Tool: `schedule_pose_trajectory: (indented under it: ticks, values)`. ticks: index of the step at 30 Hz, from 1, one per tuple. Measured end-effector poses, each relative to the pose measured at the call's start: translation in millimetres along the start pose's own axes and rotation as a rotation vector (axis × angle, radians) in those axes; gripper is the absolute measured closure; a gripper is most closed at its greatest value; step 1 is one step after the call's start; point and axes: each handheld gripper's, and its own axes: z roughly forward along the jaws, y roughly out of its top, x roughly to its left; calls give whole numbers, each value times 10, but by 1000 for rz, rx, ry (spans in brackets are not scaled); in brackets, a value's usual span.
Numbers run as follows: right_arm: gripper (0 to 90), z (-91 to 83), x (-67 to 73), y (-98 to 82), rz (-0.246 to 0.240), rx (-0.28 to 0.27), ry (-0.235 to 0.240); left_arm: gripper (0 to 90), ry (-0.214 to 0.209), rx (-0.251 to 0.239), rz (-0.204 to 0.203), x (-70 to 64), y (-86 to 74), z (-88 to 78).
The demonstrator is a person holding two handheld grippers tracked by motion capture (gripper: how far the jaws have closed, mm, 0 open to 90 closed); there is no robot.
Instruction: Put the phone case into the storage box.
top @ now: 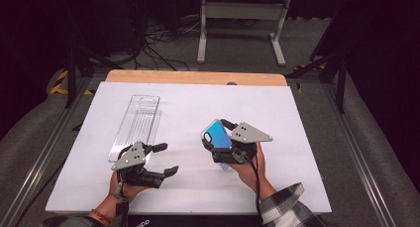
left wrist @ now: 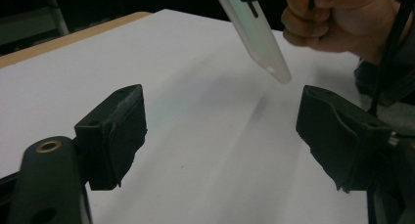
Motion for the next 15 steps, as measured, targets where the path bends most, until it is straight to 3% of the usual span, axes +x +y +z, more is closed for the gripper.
schedule_pose_trajectory:
  ticks: [2,5,8,15]
  values:
    - [172,9,40,9,-4,-11,-3,228,-18,-9,-24,-12,16,57]
    - [172,13,96,15,6,-29,3,255,-33,-21,-26,-65,44,150]
    - [172,36,167,18,-8,-37,1,317,-52,-41,-21,-130,69,244]
    - [171,64,265,3,-9,-61,-6,447,-82,-61,-61,-191,108,427]
